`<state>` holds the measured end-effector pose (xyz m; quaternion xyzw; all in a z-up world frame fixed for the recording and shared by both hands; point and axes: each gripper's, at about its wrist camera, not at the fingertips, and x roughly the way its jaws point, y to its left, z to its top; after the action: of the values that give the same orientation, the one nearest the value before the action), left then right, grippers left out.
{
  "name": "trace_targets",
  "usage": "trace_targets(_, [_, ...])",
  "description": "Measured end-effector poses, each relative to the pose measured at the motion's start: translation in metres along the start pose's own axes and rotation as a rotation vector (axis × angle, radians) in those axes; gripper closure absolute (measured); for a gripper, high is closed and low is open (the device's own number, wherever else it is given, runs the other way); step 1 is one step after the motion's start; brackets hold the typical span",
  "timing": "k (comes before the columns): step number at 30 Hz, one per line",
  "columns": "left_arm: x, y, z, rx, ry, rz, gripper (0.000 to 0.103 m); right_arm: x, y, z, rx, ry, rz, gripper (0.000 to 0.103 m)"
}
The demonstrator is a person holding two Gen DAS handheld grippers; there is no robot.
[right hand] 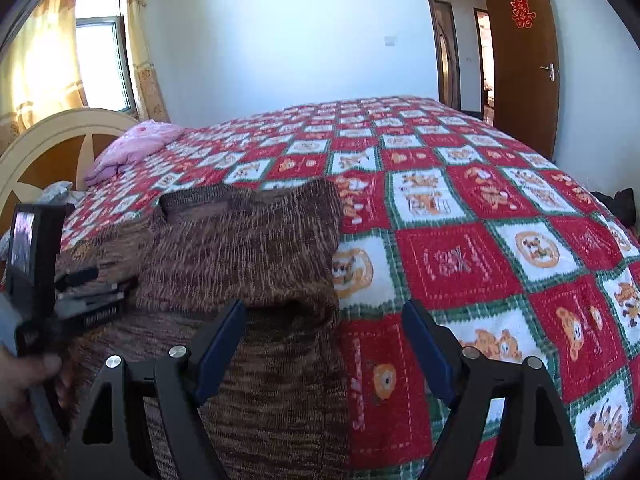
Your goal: Fold small clothes
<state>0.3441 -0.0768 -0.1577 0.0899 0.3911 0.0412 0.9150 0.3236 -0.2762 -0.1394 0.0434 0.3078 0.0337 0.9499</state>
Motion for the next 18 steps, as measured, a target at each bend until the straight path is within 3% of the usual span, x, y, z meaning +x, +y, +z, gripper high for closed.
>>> trace_targets(3, [-0.005, 0.007, 0.002, -0.039, -0.010, 0.013, 0.027, 0.004, 0.004, 0.007, -0.039, -0.034, -0.010, 0.022])
trace_targets(5, [-0.019, 0.006, 0.007, -0.081, -0.047, 0.003, 0.027, 0.007, 0.001, 0.009, -0.041, -0.023, -0.065, 0.022])
trace_targets(7, [-0.032, -0.003, 0.017, -0.074, -0.077, -0.046, 0.025, -0.002, -0.018, 0.010, 0.055, -0.048, -0.118, 0.022])
trace_targets(11, [-0.040, -0.038, 0.035, -0.038, -0.098, -0.132, 0.012, -0.016, -0.064, 0.014, 0.277, -0.104, -0.174, 0.022])
trace_targets(15, [-0.027, -0.090, 0.043, 0.006, -0.025, -0.253, 0.012, -0.014, -0.089, 0.010, 0.382, -0.069, -0.193, 0.022])
trace_targets(18, [-0.011, -0.128, 0.036, 0.079, 0.056, -0.247, 0.012, -0.010, -0.091, 0.009, 0.394, -0.041, -0.176, 0.022])
